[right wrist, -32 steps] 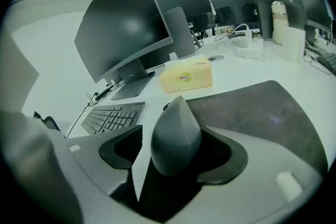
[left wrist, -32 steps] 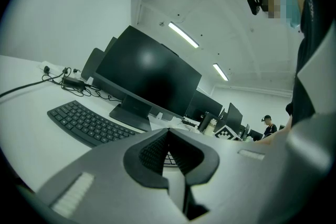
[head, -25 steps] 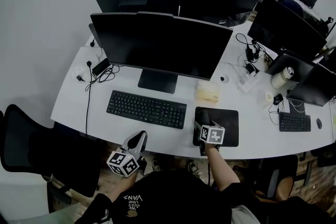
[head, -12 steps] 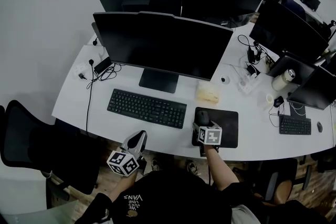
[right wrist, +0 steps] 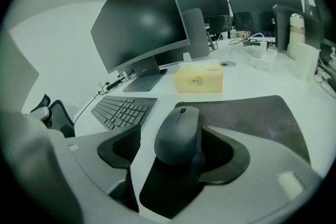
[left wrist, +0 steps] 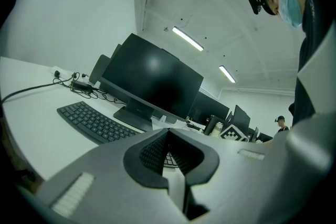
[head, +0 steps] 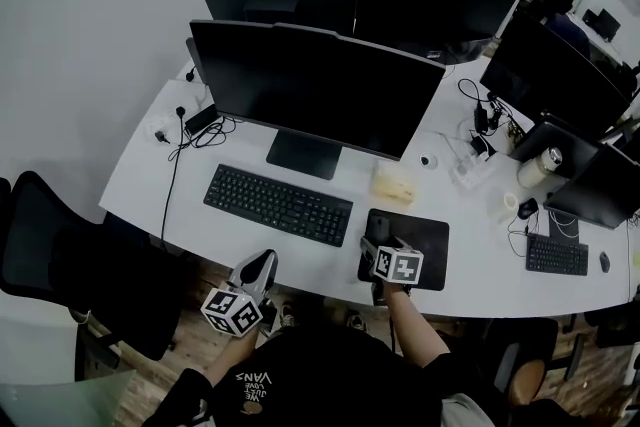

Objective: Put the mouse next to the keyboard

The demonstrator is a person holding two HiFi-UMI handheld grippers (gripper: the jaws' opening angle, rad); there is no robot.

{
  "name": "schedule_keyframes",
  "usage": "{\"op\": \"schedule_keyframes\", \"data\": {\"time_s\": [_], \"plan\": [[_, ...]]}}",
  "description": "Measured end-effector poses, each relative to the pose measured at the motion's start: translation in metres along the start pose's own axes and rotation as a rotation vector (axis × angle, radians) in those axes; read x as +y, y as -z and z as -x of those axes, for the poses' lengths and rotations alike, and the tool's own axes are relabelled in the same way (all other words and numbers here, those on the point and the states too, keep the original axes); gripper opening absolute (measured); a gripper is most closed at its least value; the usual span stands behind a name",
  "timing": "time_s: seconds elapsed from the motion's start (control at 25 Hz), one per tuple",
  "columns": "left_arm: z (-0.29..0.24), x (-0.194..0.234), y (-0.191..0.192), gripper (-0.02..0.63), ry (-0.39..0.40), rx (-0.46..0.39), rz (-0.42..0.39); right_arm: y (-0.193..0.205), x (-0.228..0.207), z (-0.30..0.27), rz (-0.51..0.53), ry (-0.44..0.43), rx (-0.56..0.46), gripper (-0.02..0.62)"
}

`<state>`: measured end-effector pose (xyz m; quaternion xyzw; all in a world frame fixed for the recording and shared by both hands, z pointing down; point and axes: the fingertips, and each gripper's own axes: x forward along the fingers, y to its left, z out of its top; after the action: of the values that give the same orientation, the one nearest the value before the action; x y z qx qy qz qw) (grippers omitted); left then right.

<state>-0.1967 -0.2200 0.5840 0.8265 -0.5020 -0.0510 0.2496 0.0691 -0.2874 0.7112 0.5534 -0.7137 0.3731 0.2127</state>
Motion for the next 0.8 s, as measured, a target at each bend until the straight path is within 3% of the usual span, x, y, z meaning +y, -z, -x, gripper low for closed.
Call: {"op": "schedule_keyframes", "data": {"time_s": [0.52, 0.8], "plan": [[0.031, -0.004, -0.031, 0.002, -0.131, -0.140, -0.040, -0.076, 0.067, 0.072, 0.095, -0.279, -0.208, 0.342], [0.047, -0.020, -0.028, 0.002, -0.215, -0.166, -0.088, -0.090, 0.105, 0.097, 0.194, -0.429, -0.271, 0.208]]}}
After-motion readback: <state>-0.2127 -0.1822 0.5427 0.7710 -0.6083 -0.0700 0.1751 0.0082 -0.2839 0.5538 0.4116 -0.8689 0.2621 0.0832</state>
